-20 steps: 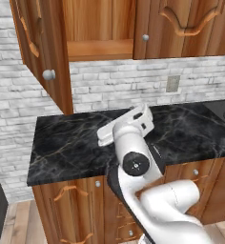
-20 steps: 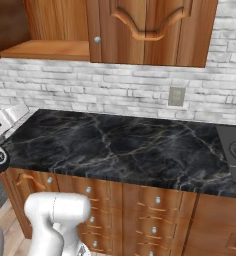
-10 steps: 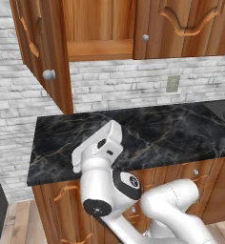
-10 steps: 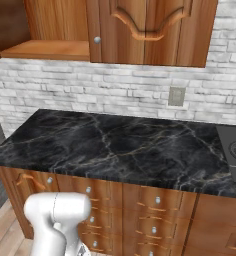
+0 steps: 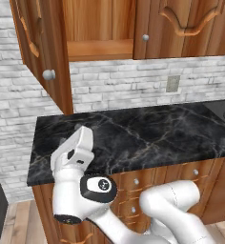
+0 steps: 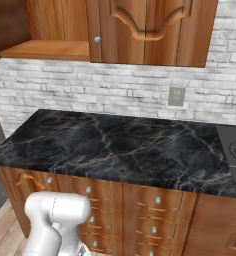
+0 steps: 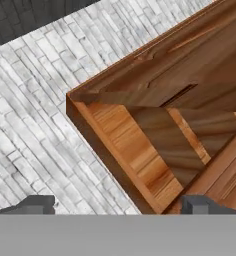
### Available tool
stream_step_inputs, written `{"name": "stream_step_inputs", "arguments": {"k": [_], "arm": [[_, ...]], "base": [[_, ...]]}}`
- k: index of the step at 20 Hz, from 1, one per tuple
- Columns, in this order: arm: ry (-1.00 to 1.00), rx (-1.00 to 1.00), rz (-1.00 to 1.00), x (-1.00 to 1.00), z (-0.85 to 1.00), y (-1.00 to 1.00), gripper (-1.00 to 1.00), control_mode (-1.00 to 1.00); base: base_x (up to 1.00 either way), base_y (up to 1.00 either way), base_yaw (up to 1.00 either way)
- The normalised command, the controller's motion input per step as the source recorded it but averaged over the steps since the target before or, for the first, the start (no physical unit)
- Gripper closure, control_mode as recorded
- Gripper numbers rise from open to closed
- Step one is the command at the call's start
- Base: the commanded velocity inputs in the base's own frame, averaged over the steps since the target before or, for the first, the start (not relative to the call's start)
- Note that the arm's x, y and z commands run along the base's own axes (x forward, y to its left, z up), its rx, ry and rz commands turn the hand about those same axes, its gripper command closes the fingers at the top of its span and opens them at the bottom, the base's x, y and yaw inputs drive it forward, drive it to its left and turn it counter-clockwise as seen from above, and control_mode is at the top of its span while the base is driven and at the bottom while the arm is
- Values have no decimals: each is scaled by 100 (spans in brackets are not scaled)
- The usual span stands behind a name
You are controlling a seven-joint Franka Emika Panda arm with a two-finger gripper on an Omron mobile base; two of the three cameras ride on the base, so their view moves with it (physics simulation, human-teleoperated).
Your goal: Close all open cabinet doors.
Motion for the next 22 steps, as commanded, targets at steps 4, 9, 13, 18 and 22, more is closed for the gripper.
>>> {"name": "stream_step_inputs", "arguments": {"k": [4, 9, 13, 18, 22], "arm": [[-1, -11, -1, 5, -30, 100, -100, -100], [-1, -8, -4, 13, -14, 100, -100, -100], [0, -2, -9, 20, 6, 87, -100, -100], [1, 0, -16, 24, 27, 66, -100, -100], [5, 0, -23, 22, 39, 43, -100, -100]], "base": [[0, 0, 0], [0, 0, 0], [0, 0, 0], [0, 0, 0], [0, 0, 0]]}}
